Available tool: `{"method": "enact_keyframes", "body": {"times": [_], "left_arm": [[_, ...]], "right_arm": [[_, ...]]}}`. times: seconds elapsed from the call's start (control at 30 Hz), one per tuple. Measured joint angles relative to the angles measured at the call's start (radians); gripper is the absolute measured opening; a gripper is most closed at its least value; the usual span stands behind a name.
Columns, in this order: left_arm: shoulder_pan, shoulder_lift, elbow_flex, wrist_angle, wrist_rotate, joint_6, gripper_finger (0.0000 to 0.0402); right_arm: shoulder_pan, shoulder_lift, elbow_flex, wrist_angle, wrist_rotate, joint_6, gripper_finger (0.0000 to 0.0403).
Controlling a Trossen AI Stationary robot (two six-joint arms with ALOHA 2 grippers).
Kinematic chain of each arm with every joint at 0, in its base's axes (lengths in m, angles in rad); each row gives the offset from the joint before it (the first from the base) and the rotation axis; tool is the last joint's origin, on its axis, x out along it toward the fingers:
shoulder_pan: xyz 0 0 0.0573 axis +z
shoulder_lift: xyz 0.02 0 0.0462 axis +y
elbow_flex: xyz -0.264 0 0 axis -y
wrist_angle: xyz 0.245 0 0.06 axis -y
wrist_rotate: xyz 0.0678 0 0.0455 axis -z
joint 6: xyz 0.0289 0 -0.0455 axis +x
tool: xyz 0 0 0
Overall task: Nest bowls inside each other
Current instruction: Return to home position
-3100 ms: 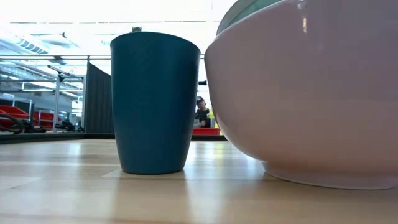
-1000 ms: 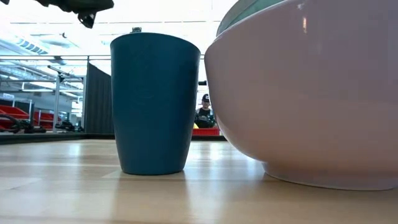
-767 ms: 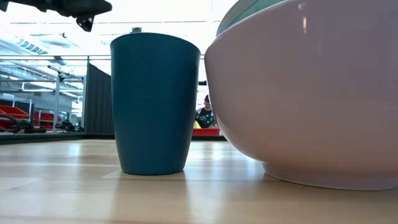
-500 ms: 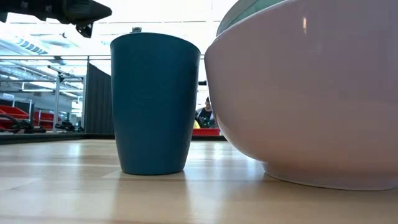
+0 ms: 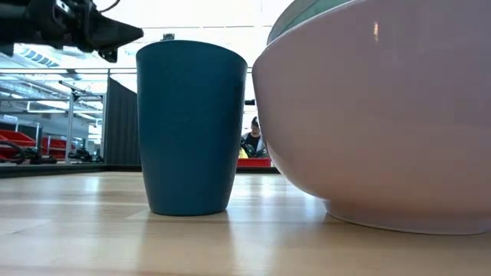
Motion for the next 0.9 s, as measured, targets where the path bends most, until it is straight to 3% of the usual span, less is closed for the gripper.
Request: {"method": "enact_keyframes", "body": {"times": [0.2, 0.4, 0.9], "left_arm": [[0.0, 0.0, -0.095, 0.159, -0.012, -0.043, 0.0], [0.0, 0.0, -0.097, 0.167, -0.013, -0.041, 0.0], [0.0, -0.001, -0.096, 0.08, -0.003, -0.037, 0.0]], "right_arm": [[0.0, -0.029, 0.0, -0.012, -0.005, -0.028, 0.0], [0.001, -0.11, 0.0, -0.124, -0.02, -0.018, 0.0], [0.001, -0.106, 0.0, -0.117, -0.033, -0.009, 0.0]]}}
